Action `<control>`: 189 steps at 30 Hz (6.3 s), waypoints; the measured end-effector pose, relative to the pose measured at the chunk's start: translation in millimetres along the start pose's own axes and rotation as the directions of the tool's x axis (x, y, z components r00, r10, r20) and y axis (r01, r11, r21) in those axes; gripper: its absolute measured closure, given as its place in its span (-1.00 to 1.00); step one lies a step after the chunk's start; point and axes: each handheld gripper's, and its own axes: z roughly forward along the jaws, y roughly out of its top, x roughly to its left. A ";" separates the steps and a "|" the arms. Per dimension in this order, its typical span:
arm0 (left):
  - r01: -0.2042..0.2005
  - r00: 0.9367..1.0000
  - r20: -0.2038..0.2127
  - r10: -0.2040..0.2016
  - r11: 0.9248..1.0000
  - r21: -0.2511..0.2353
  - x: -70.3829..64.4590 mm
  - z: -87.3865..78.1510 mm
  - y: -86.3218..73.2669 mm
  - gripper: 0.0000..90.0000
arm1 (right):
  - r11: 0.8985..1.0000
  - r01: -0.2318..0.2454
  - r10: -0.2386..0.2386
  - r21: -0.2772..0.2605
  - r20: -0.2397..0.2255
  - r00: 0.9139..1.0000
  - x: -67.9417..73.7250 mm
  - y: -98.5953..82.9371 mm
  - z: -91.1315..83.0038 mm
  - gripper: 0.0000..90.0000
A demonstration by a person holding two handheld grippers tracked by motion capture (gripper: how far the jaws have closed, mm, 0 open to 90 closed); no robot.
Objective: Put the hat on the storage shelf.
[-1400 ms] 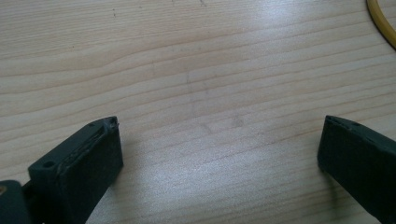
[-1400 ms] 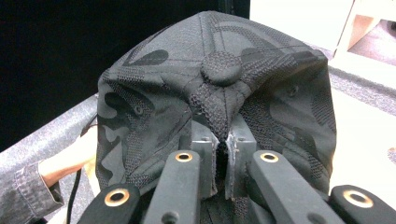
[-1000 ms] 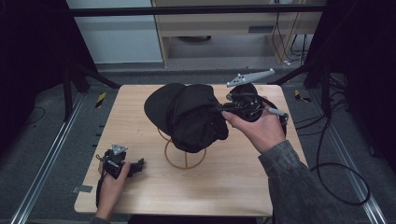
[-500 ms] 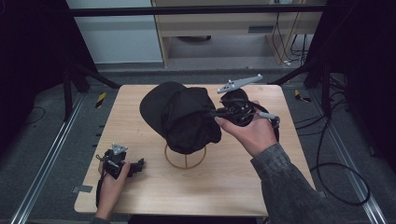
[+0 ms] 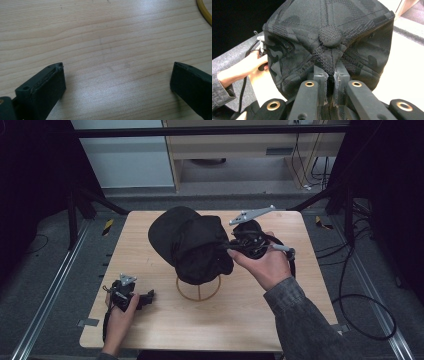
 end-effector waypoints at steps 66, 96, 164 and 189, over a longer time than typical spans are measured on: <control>0.001 1.000 -0.001 -0.001 1.000 -0.001 -0.1 0.1 0.0 -1.00 | 1.000 -0.004 0.003 0.031 0.030 1.000 -12.3 3.0 38.4 0.58; 0.003 1.000 0.000 -0.003 1.000 -0.001 -0.2 0.1 -0.1 -1.00 | 0.999 -0.047 0.048 -0.019 0.029 0.998 -26.9 -0.4 10.9 0.57; -0.001 1.000 0.000 0.001 1.000 0.002 -0.1 0.1 0.2 -1.00 | 0.980 -0.142 0.180 -0.138 0.331 0.926 -104.4 -84.3 -71.9 -0.76; -0.001 1.000 0.000 0.001 1.000 0.002 -0.1 0.1 0.2 -1.00 | 0.979 -0.154 0.194 -0.135 0.372 0.908 -120.7 -143.1 -58.5 -0.74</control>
